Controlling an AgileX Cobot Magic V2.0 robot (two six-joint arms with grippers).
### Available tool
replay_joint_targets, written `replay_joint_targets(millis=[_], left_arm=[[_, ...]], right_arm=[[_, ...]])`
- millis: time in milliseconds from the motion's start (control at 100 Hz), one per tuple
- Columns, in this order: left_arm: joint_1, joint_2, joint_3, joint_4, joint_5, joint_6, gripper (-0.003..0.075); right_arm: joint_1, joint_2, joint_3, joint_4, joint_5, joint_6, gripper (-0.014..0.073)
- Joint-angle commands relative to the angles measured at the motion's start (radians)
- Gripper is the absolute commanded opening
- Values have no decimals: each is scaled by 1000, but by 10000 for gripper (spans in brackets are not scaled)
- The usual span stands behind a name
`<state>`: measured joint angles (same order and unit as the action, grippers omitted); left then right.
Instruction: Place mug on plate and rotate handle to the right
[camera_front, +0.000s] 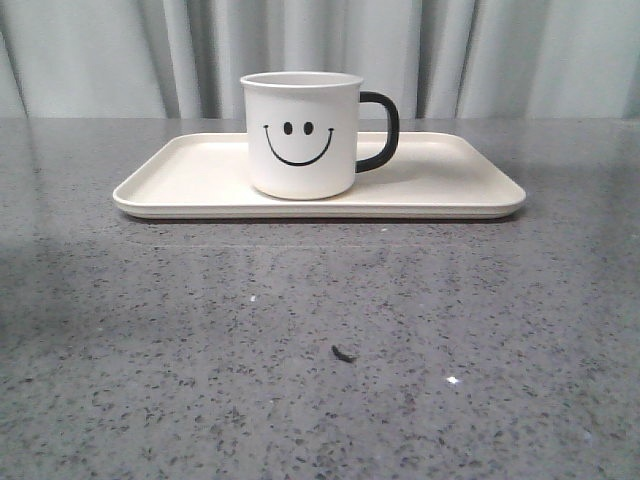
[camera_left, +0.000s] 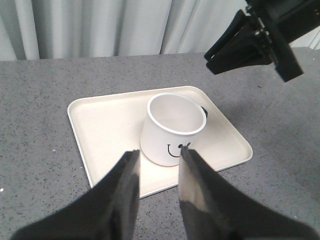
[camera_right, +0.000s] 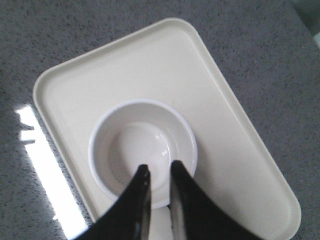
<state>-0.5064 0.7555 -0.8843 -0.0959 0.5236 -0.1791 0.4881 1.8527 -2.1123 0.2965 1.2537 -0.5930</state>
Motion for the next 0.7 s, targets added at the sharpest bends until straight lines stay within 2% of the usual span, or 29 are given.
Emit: replay_joint_targets(millis=[0, 100, 280, 690], left_arm=[[-9, -23, -23, 8, -87, 2, 186], [-9, -49, -13, 26, -93, 2, 142], [-9, -89, 40, 26, -127, 2, -21], [-9, -173, 161, 26, -183, 43, -19]], right_arm=[[-4, -103, -31, 73, -2, 6, -70], [-4, -160, -13, 106, -7, 15, -63], [-4, -295, 147, 149, -97, 40, -63], [-4, -706, 703, 153, -440, 57, -63]])
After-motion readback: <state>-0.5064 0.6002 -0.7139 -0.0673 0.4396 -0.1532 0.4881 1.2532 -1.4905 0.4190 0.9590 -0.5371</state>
